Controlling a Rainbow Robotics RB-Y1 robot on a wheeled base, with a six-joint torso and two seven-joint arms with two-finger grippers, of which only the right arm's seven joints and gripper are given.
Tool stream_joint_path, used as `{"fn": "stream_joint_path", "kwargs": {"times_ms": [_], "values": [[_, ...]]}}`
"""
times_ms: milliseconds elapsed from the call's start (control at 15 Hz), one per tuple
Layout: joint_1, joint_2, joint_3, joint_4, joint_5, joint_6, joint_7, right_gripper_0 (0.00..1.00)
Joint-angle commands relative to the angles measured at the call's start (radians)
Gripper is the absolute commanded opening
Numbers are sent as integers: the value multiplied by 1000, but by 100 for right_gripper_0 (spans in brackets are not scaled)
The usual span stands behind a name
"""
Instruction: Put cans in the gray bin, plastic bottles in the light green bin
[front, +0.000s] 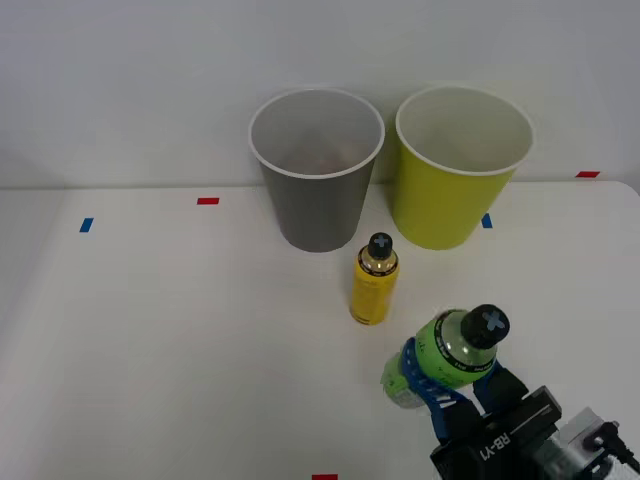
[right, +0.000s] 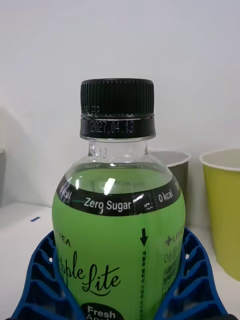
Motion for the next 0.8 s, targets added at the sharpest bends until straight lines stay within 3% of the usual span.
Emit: {"fn": "stream_joint_path", "kwargs": {"times_ms": [67,333,800], "values": [[-23,14,-60,-203,-116,229,-15,0],[-196,102,-150,-235,-223,417,-20,0],[-599,310,-348,-226,-240,916,-52,0]]}}
